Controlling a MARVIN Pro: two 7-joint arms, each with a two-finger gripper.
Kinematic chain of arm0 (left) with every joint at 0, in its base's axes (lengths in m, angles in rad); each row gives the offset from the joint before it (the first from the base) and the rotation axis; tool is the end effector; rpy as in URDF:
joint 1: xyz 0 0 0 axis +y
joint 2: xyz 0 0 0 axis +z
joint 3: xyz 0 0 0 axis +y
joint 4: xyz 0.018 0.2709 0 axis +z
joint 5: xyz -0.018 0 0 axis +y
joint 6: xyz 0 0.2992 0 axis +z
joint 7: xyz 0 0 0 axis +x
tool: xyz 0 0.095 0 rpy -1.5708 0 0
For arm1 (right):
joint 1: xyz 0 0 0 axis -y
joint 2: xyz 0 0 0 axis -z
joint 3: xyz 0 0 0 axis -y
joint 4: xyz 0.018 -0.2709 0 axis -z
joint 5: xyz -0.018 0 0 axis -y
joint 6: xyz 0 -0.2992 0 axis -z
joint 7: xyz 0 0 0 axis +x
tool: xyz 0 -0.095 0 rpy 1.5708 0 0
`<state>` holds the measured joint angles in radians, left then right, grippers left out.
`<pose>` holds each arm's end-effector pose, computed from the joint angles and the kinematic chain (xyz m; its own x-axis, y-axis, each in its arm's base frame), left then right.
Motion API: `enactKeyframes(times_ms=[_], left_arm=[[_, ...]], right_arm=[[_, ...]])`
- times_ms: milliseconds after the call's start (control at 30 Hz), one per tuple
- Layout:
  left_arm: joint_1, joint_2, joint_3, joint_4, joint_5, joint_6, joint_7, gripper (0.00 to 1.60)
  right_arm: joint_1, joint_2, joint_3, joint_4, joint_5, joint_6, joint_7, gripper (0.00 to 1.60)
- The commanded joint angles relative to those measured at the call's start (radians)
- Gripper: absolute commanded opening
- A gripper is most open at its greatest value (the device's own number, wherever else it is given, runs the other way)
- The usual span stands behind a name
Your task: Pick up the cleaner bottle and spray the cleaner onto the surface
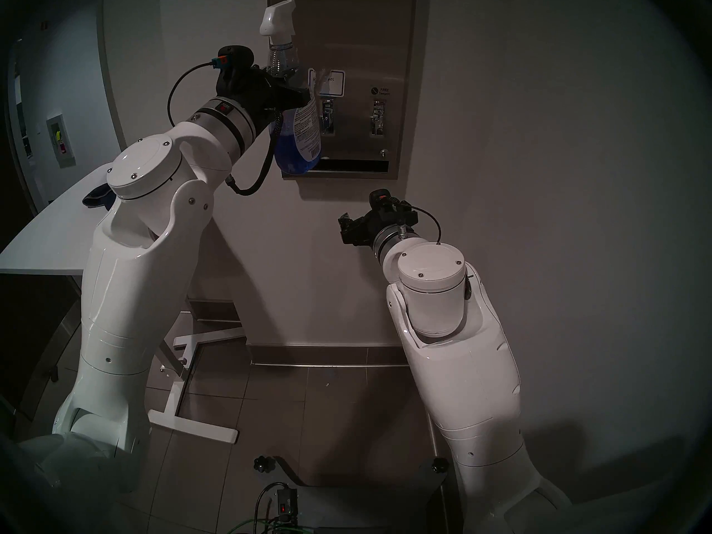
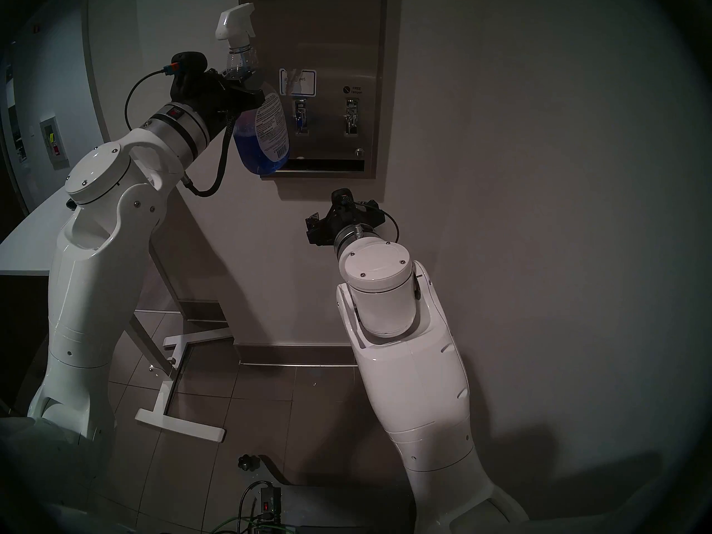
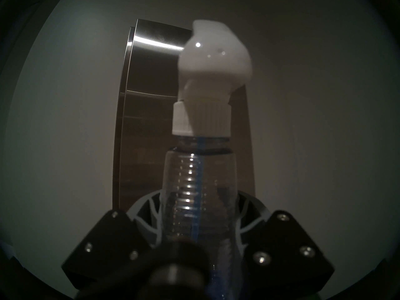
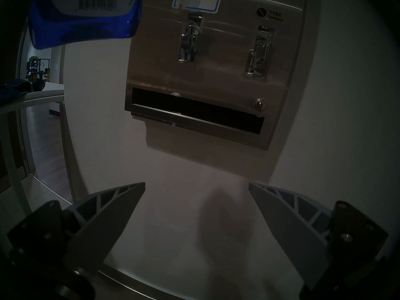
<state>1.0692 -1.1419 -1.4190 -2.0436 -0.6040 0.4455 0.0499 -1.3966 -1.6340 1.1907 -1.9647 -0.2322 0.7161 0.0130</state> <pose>0.4099 -0.0105 0.0387 -0.3676 0.0979 0.9248 -0.3571 -0.9331 -0.0432 0.3956 0.1452 -0.1260 0.0694 0.2223 0.9725 0.2609 -0.9450 0.1974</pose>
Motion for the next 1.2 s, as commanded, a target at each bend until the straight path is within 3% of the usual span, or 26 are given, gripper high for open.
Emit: enactKeyframes(times_ms=[0, 800, 933, 967, 1000, 1033, 1167], left_arm=[[-0.110, -0.039, -0.014, 0.007, 0.025, -0.018, 0.000, 0.00], [-0.210, -0.119, -0.007, 0.140, 0.098, -0.009, -0.021, 0.00], [-0.264, -0.129, 0.004, 0.174, 0.106, 0.001, -0.024, 0.00], [-0.234, -0.136, -0.001, 0.163, 0.110, -0.007, -0.026, 0.00], [-0.294, -0.139, 0.011, 0.195, 0.113, 0.007, -0.026, 0.00], [-0.244, -0.144, 0.001, 0.175, 0.117, -0.005, -0.027, 0.00], [-0.264, -0.162, 0.003, 0.198, 0.131, -0.003, -0.031, 0.00]], right_arm=[[0.025, -0.004, 0.001, -0.031, -0.001, -0.009, -0.001, 1.60], [0.024, -0.004, 0.000, -0.021, 0.000, -0.008, -0.004, 1.60], [0.025, -0.002, 0.000, -0.020, 0.000, -0.008, -0.004, 1.60], [0.024, -0.004, 0.000, -0.020, 0.000, -0.008, -0.004, 1.60], [0.026, -0.001, 0.000, -0.019, 0.000, -0.008, -0.004, 1.60], [0.025, -0.004, 0.000, -0.019, 0.000, -0.008, -0.005, 1.60], [0.025, -0.004, 0.000, -0.019, 0.000, -0.009, -0.005, 1.60]])
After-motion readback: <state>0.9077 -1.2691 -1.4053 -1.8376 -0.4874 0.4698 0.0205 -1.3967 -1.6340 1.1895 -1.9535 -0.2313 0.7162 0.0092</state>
